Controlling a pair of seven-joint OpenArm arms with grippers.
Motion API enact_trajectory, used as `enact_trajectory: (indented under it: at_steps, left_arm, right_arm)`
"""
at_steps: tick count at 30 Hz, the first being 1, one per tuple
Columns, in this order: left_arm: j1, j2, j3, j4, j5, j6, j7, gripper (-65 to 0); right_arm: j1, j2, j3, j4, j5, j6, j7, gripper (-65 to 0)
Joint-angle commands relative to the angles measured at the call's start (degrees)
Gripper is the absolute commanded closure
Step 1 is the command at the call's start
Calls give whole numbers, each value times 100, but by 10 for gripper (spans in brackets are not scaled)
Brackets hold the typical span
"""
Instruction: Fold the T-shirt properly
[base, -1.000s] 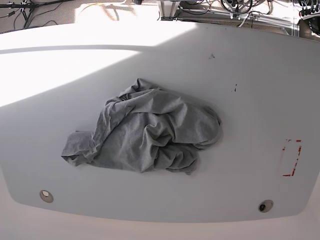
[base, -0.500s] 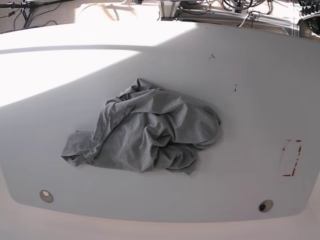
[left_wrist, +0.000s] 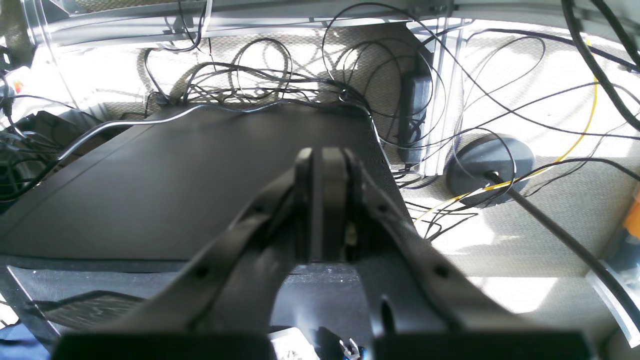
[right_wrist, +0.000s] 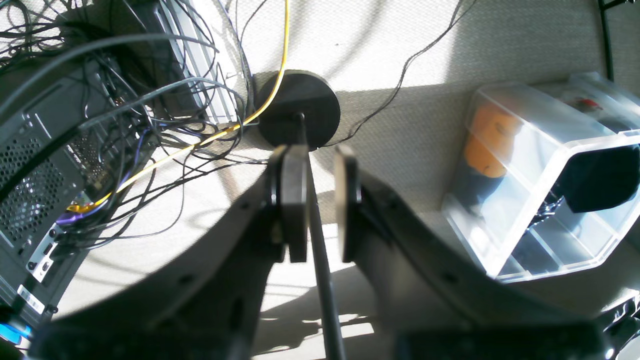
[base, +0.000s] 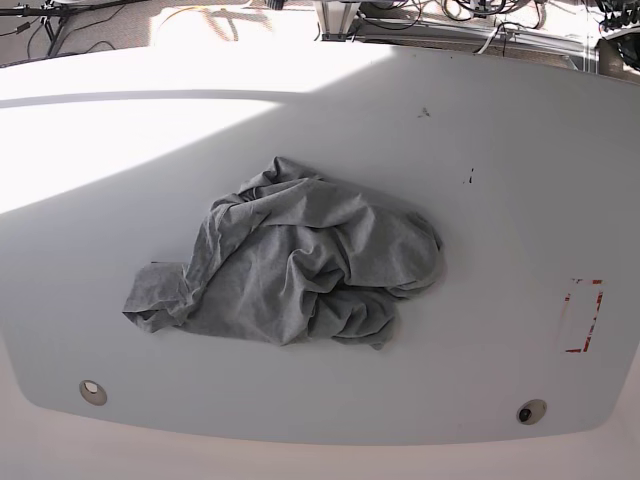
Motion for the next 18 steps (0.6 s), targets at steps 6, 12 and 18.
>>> enact_trajectory:
  at_steps: [6, 12, 18]
  left_arm:
    - [107, -112, -13, 8, 15, 0, 13, -17]
    - [193, -156, -14, 195, 42, 12, 45, -16]
    - [311, -207, -10, 342, 27, 7, 64, -14]
  right_arm:
    - [-181, -5, -3, 11, 7, 21, 29, -80]
    - [-105, -8, -1, -141, 0, 26, 98, -81]
    - [-160, -8, 8, -100, 6, 18, 140, -81]
